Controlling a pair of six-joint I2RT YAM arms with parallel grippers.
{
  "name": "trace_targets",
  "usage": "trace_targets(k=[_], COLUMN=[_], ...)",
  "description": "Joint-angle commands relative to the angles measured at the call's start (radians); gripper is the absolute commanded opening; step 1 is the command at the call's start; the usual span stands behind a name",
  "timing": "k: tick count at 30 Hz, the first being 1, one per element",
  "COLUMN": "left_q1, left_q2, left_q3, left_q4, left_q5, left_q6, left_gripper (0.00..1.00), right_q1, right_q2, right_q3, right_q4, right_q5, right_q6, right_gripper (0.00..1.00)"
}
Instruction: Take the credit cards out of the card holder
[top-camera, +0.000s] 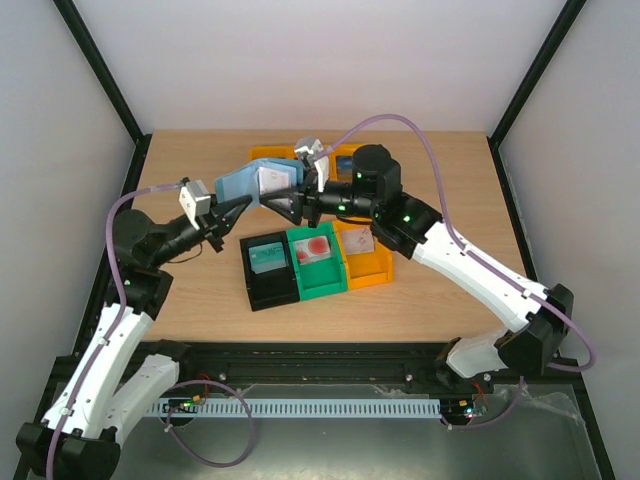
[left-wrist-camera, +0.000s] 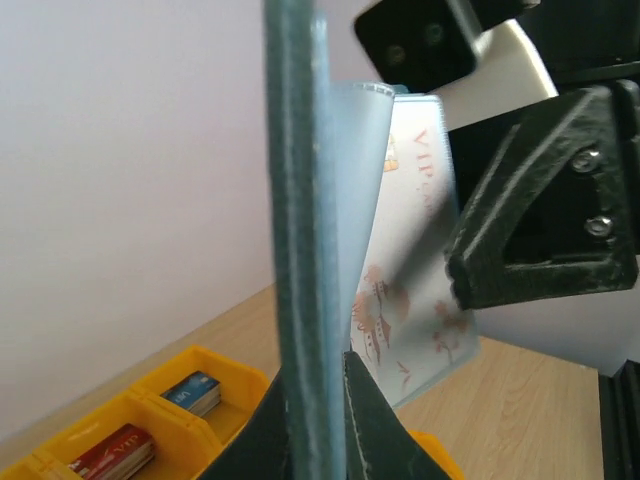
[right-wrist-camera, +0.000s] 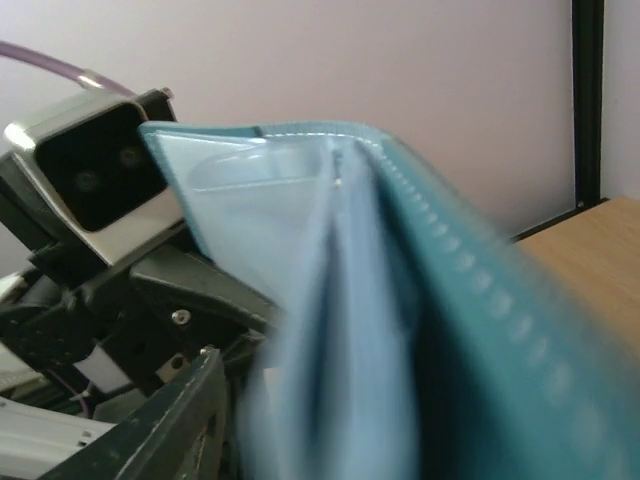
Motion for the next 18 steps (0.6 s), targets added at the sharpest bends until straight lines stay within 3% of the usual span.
trace_targets(k=[1, 5, 10, 15, 18], left_q1=[0.007, 0.009, 0.009, 0.010, 0.009], left_q2=[-0.010, -0.013, -0.018, -0.024, -0.026], left_q3=[-0.006, -0.002, -0.004, -0.002, -0.005], left_q4=[0.090, 0.073, 0.068, 0.070, 0.069], left_q5=[-0.011, -0.004, 0.035, 0.037, 0.020], left_q6=[-0.105, -0.090, -0.079, -0.084, -0.099], left_gripper=[0.02, 0.02, 0.02, 0.02, 0.02], right_q1=[-0.016, -0.048, -0.053, -0.053, -0.053], right_q2=[-0.086, -0.144, -0.141, -0.101, -0.090], right_q3=[-0.009, -0.059, -0.067, -0.035, -0.025], right_q4=[-0.034, -0.005, 0.020, 0.007, -0.012], right_q5=[0.017, 0.020, 0.025, 0.004, 0.011], right_q6=[-0.069, -0.042, 0.003, 0.028, 0.032], right_gripper=[0.53, 0.52, 0.33, 0.05, 0.02])
